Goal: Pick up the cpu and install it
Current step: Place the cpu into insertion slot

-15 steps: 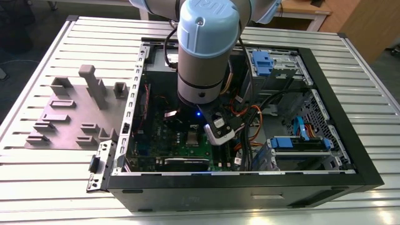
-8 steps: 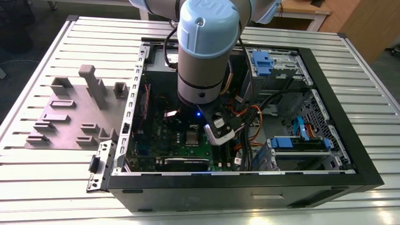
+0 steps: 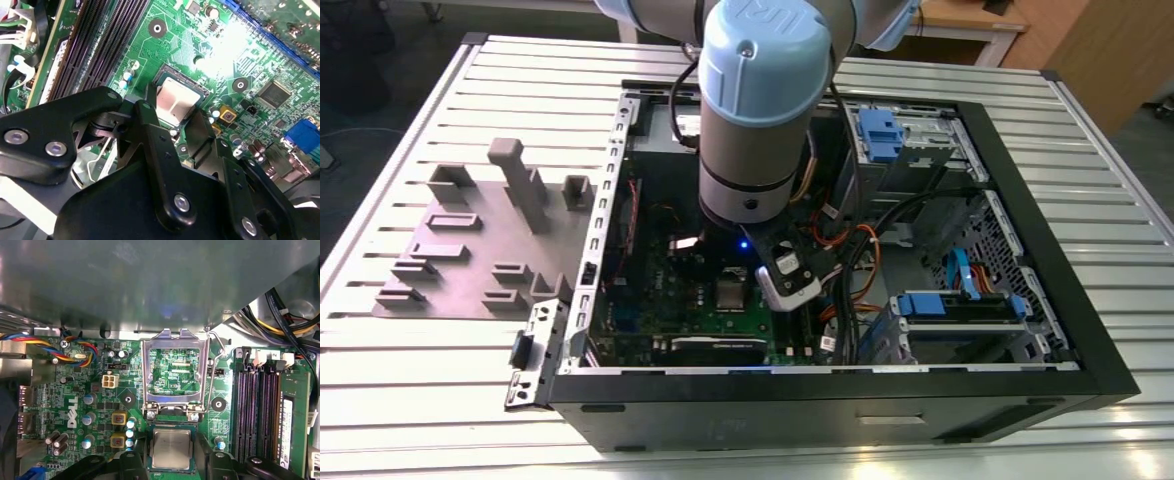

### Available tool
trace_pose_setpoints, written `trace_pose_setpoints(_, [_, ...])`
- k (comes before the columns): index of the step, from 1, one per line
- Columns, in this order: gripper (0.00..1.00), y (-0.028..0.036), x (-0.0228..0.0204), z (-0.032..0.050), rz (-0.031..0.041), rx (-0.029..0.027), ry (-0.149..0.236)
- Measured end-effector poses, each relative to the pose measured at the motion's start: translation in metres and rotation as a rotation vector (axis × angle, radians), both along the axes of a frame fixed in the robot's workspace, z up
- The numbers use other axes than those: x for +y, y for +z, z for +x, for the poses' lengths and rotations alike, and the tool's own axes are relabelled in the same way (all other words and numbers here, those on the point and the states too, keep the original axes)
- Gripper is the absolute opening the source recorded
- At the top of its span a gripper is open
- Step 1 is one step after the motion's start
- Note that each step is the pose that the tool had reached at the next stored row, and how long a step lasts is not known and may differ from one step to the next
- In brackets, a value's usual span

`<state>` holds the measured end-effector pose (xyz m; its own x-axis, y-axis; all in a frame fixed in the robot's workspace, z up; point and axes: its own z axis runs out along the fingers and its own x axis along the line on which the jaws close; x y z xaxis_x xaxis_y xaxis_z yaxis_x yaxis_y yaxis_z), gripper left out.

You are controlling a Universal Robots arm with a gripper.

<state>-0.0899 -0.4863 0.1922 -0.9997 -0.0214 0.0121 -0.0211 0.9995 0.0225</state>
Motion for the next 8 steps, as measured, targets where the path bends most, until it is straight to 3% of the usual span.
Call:
trace_pose_setpoints(6, [0.50, -0.0023, -0.0005, 0.0000, -0.0005, 0.0001, 0.000])
trace_pose_setpoints(8, [0.44, -0.0024, -0.0006, 0.0000, -0.0006, 0.0002, 0.000])
